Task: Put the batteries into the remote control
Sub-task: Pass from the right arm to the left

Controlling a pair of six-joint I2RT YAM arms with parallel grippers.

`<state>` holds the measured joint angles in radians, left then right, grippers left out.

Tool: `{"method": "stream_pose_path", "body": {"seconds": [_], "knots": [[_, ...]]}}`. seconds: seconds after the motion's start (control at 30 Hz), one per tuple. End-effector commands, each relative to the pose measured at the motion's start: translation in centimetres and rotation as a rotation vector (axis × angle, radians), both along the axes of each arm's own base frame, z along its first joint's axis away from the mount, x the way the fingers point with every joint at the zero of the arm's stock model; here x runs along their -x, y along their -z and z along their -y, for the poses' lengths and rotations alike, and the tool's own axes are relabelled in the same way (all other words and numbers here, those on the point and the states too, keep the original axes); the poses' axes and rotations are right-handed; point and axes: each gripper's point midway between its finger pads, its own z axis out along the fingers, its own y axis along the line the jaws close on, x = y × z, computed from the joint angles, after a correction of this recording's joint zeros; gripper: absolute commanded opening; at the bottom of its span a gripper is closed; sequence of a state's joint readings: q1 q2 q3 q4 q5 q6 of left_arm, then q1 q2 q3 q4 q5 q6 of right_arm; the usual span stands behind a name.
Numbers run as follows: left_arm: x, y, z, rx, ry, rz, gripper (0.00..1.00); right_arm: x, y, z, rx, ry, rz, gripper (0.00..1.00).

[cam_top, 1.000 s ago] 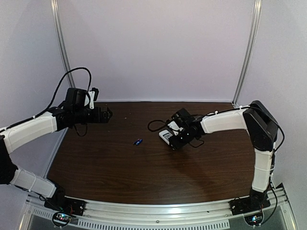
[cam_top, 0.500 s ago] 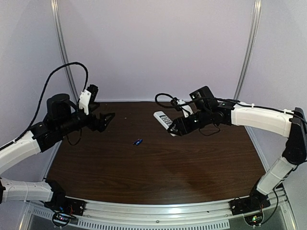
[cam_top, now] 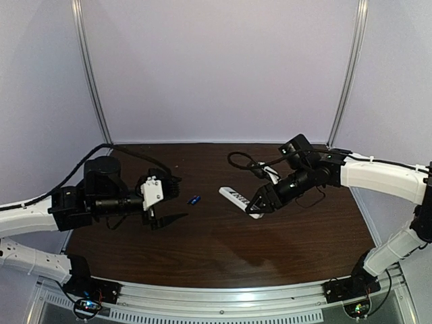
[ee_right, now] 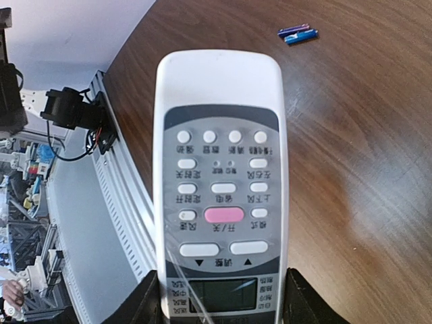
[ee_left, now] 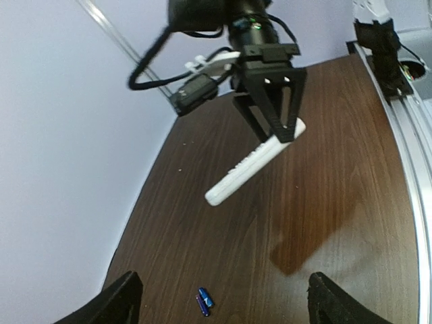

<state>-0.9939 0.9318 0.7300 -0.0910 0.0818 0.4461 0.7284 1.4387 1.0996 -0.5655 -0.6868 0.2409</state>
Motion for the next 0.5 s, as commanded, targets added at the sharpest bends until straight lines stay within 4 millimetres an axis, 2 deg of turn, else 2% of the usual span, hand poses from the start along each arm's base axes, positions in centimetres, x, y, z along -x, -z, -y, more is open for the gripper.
{"method": "stream_pose_path", "body": {"seconds": [0.0,0.07,0.17,0.47], "knots": [[0.8,3.2,1.9,-0.233,0.058,0.121,0.84,2.9,-0.7,0.0,-0.057,-0.078,-0.108,0.33],[1.0,4.2,2.7,-0.289,0.070,0.124,0.80,3.5,-0.8,-0.2,-0.075,-0.095,-0.136,0.32],[1.1,4.4,3.8,-0.298,0.096,0.119,0.74,4.3,-0.7,-0.3,-0.084,-0.121,-0.165,0.30],[0.5,6.1,5.8,-0.373,0.108,0.143,0.70,6.2,-0.3,-0.8,-0.082,-0.183,-0.207,0.27]]}}
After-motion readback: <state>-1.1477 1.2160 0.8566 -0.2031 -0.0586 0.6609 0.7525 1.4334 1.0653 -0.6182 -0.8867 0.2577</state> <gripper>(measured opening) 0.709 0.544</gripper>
